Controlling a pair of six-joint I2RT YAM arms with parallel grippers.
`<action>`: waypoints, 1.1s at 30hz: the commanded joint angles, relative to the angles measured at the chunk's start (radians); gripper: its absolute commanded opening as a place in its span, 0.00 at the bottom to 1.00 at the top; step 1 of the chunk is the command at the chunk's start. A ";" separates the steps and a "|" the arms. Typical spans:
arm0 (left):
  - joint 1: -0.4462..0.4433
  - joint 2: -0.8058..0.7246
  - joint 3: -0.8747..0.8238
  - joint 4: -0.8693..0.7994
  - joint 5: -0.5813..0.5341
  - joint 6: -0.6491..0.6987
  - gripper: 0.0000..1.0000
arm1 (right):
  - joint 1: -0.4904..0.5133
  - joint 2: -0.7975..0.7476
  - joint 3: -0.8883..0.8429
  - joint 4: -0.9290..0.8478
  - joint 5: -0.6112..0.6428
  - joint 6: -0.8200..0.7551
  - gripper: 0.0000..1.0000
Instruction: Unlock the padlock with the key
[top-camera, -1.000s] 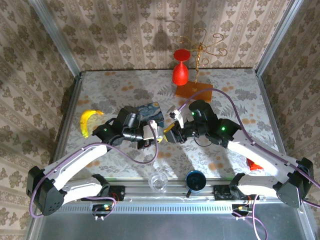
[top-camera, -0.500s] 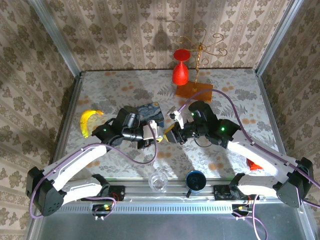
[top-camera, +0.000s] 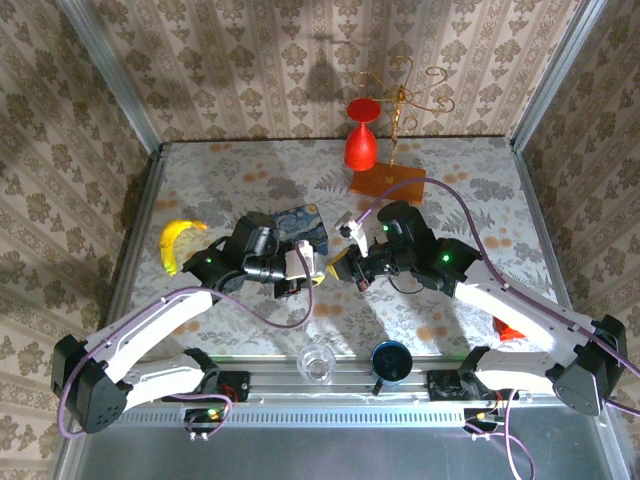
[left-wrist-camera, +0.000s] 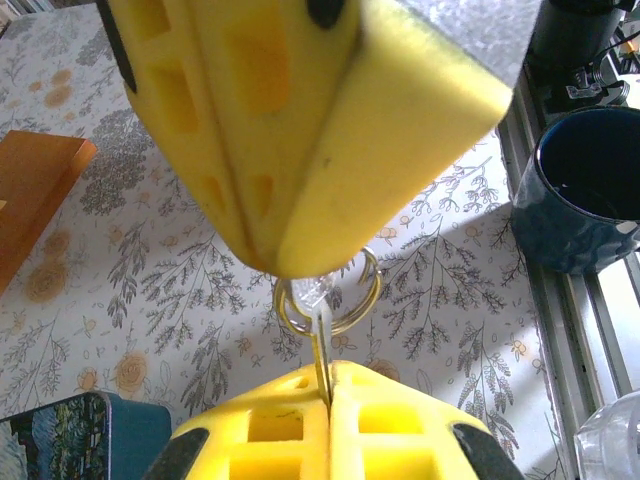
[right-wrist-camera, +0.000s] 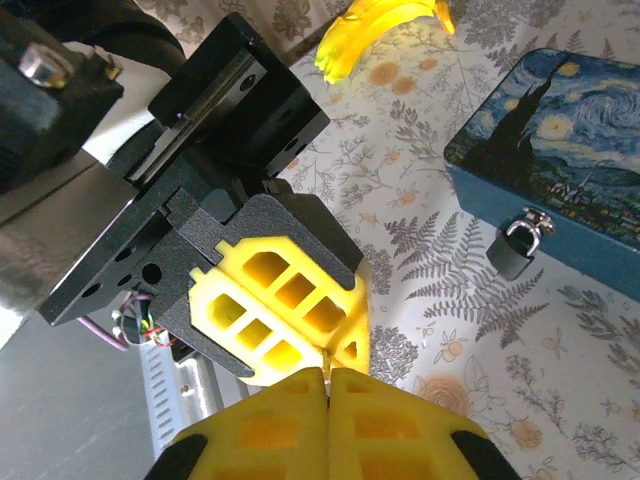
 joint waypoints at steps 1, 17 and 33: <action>0.007 -0.026 0.002 0.029 0.029 0.014 0.00 | -0.002 -0.007 -0.008 -0.027 0.017 -0.011 0.00; 0.017 -0.040 -0.002 0.030 0.049 0.020 0.00 | -0.003 0.027 0.015 -0.048 -0.058 -0.034 0.13; 0.017 -0.038 -0.003 0.030 0.046 0.018 0.00 | -0.002 0.014 0.003 -0.044 -0.032 -0.032 0.17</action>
